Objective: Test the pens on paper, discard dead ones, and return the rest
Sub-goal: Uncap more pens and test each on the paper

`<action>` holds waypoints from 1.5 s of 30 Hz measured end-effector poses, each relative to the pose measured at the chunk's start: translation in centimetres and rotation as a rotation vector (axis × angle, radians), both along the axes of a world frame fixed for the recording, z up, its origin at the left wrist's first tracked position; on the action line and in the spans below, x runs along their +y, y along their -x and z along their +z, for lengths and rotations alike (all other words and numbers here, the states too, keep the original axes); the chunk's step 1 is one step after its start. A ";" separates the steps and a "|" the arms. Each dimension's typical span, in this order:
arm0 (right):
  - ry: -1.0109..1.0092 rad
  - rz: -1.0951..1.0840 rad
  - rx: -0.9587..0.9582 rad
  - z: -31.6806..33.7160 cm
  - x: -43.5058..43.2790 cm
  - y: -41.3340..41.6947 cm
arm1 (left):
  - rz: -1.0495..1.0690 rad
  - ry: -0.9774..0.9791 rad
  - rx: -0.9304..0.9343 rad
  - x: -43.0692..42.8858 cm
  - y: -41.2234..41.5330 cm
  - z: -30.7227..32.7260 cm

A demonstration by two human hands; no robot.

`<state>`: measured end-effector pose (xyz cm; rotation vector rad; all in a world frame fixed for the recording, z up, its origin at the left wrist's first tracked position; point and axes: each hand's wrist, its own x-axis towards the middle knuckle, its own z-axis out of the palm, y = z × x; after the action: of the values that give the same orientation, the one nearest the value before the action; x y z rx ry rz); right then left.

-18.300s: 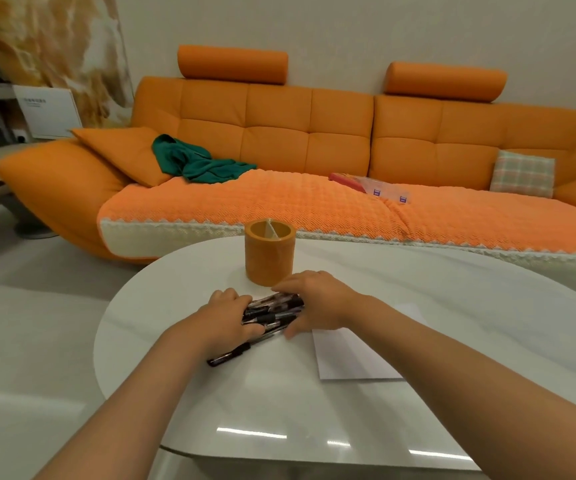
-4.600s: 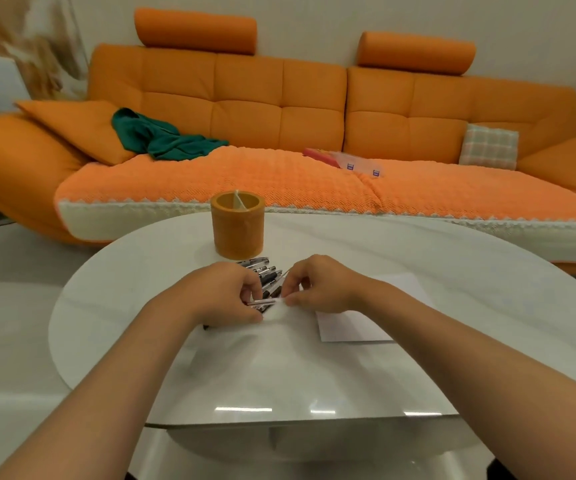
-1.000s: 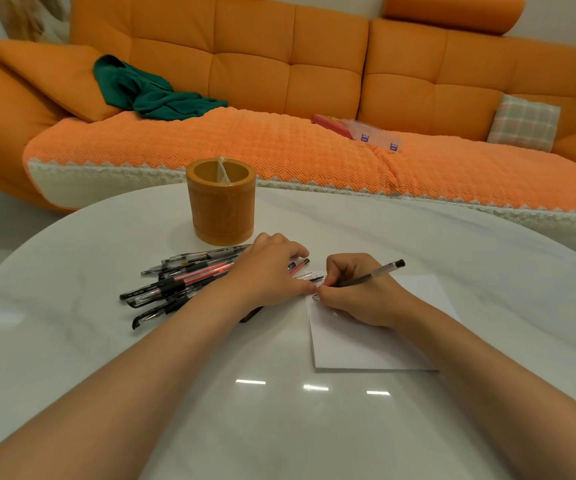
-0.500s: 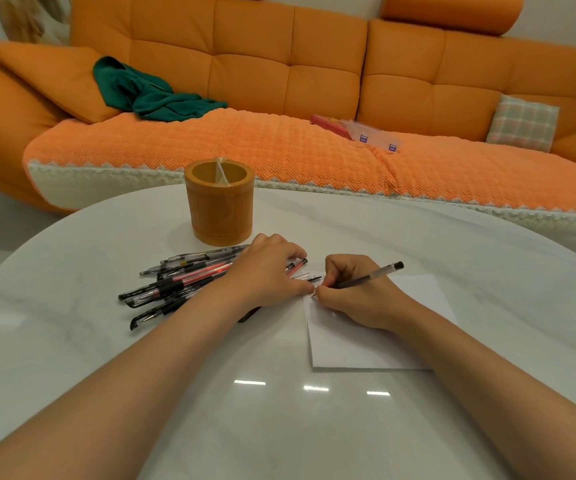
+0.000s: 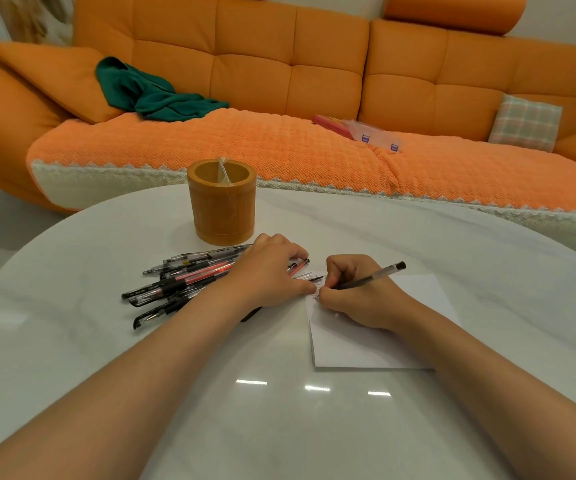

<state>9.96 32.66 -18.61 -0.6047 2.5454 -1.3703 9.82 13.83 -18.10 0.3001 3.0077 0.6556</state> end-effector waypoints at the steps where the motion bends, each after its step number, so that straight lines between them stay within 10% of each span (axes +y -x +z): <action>1: 0.000 -0.001 0.001 0.0 0.0 -0.1 | 0.000 0.000 0.001 0.0 0.0 0.0; 25: 0.017 0.013 0.000 0.0 0.1 -0.1 | -0.003 -0.016 0.016 -0.1 -0.1 -0.3; 32: 0.401 -0.153 -0.152 0.4 0.9 0.1 | -0.002 -0.010 0.019 -0.1 -0.1 -0.3; 45: 0.405 -0.164 -0.226 2.3 2.6 0.5 | -0.057 0.050 0.169 -1.1 -1.2 0.2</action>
<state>9.42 35.24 -16.29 -0.2806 2.1928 -1.9127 11.04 12.72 -17.86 0.4595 3.1548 0.5775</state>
